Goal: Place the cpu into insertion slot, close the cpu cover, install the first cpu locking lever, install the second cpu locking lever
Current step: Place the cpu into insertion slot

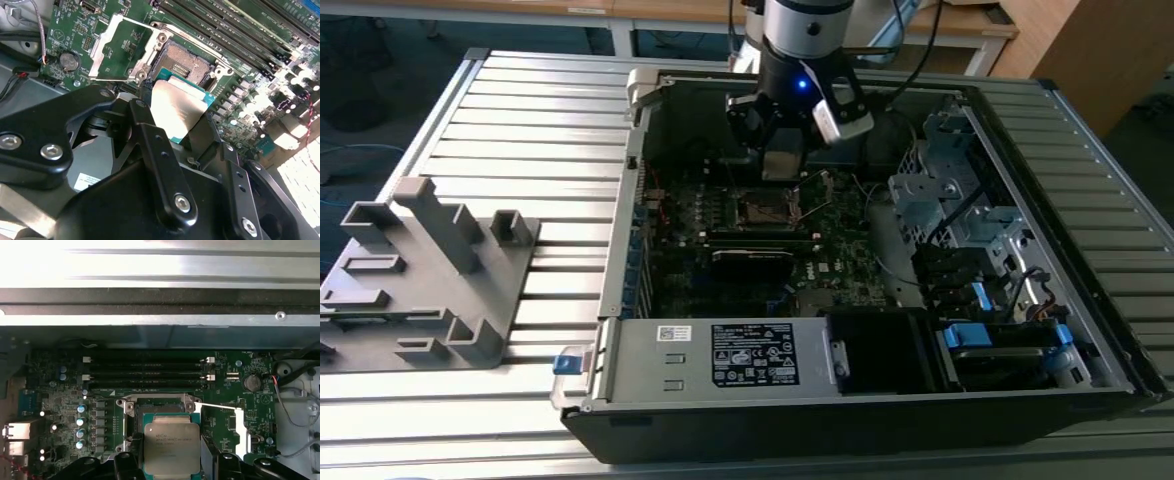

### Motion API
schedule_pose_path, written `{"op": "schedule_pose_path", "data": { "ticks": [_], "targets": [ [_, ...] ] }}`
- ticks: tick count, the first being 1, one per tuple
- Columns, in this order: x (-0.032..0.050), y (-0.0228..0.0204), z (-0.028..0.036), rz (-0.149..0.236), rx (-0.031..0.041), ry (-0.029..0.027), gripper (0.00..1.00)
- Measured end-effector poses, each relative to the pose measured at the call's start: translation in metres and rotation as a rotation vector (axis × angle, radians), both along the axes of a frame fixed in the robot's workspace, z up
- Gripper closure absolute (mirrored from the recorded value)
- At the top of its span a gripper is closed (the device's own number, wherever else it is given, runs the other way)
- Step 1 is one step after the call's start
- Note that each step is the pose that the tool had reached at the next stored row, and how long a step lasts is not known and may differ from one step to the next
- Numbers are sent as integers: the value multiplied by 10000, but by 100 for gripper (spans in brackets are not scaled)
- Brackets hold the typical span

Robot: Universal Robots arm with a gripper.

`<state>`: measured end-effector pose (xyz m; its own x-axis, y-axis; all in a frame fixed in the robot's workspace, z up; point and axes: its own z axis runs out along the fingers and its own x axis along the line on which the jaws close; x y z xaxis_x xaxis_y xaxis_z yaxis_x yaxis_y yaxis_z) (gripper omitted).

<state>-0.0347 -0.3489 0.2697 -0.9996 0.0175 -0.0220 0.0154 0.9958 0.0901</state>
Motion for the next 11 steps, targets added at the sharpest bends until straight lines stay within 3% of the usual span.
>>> {"op": "schedule_pose_path", "data": {
  "ticks": [11],
  "targets": [
    [-20, 0, -78, 2, -18, 0, 46]
  ]
}}
